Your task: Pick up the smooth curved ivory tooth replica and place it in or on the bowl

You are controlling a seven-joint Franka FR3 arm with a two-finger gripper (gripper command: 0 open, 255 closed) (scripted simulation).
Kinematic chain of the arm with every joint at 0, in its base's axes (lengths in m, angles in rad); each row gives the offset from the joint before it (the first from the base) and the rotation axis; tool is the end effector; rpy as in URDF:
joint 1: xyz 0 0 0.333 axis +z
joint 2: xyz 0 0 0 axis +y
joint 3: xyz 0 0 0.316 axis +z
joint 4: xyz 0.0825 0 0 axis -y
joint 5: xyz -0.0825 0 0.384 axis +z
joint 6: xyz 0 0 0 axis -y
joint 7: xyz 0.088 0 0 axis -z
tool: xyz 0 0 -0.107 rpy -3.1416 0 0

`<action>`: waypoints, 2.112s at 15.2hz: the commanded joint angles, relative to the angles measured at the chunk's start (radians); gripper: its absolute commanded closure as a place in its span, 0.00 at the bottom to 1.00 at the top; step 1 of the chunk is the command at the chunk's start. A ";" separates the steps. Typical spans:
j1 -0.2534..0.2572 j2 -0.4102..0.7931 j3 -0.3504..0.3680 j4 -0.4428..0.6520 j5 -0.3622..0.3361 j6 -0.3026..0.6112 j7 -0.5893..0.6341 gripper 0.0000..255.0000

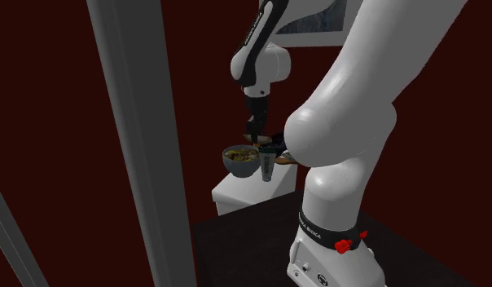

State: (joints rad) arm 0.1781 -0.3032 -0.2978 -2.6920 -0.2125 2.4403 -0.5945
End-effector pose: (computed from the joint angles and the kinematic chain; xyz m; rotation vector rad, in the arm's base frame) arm 0.3982 -0.0427 0.3280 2.9174 0.9756 0.0381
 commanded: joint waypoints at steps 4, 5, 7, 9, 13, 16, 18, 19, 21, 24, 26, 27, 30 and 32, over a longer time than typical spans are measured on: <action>0.046 0.191 -0.004 0.194 0.083 -0.006 -0.031 1.00; 0.052 0.227 -0.004 0.236 0.100 -0.012 -0.039 1.00; 0.060 0.301 -0.002 0.324 0.135 -0.029 -0.056 1.00; 0.058 0.321 0.000 0.316 0.141 -0.001 -0.060 1.00; 0.057 0.364 0.001 0.302 0.157 0.054 -0.069 1.00; 0.055 0.398 0.003 0.294 0.171 0.095 -0.077 1.00; 0.054 0.422 0.005 0.290 0.181 0.122 -0.083 1.00; 0.053 0.434 0.006 0.288 0.187 0.136 -0.087 1.00; 0.050 0.464 0.010 0.285 0.201 0.168 -0.096 1.00; 0.050 0.464 0.011 0.285 0.201 0.168 -0.096 1.00; 0.050 0.464 0.010 0.285 0.201 0.168 -0.096 1.00; 0.050 0.464 0.010 0.285 0.201 0.168 -0.096 1.00; 0.050 0.465 0.010 0.285 0.201 0.169 -0.096 0.00; 0.050 0.465 0.010 0.285 0.201 0.168 -0.096 0.00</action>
State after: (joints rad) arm 0.2279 0.1614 -0.2876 -2.4068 -0.0116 2.6086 -0.6904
